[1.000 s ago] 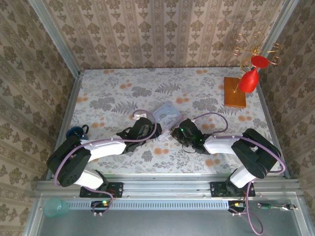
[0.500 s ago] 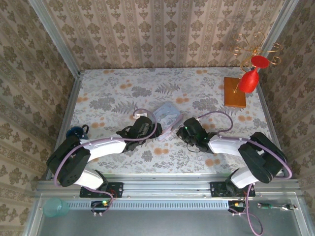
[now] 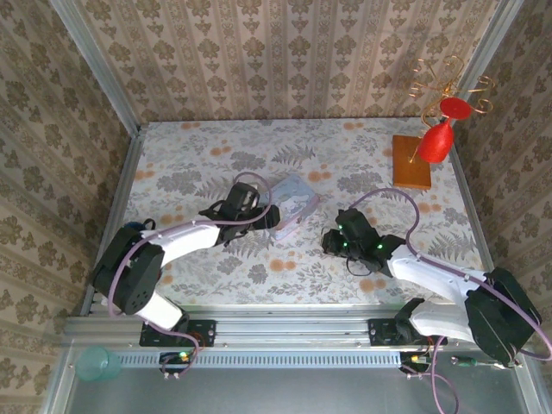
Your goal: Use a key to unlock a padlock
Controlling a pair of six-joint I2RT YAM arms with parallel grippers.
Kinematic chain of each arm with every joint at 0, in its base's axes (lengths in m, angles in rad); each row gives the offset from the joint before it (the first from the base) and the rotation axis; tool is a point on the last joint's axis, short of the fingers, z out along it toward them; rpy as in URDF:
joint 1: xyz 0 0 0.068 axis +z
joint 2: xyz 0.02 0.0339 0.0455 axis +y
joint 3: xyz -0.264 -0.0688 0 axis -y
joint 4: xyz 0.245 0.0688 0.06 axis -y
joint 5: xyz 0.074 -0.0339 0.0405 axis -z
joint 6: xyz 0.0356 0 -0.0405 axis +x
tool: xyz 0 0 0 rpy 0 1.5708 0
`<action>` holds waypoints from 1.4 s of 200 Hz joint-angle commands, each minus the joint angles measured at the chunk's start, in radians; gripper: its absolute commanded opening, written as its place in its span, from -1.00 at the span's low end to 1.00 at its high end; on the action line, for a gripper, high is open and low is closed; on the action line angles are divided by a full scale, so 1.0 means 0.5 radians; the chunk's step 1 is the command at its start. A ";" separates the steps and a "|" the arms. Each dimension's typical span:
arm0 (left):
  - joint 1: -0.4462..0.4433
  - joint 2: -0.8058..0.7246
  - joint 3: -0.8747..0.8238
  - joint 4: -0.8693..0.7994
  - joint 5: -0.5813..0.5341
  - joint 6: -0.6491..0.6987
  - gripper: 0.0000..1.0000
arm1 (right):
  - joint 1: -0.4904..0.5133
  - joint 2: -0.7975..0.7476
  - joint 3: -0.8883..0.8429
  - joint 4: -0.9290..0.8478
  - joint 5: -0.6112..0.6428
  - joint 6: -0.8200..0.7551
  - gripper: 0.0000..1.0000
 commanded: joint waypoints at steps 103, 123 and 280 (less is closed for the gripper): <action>0.088 -0.857 -0.514 -0.206 -0.219 0.312 0.81 | 0.008 0.087 -0.027 -0.283 -0.122 -0.267 -0.90; 0.104 -1.064 -0.658 -0.155 -0.266 0.277 0.82 | 0.011 0.153 -0.007 -0.290 -0.126 -0.275 -0.89; 0.258 -1.423 -0.837 -0.273 -0.419 0.127 0.90 | 0.014 0.082 0.090 -0.565 0.053 -0.347 -0.34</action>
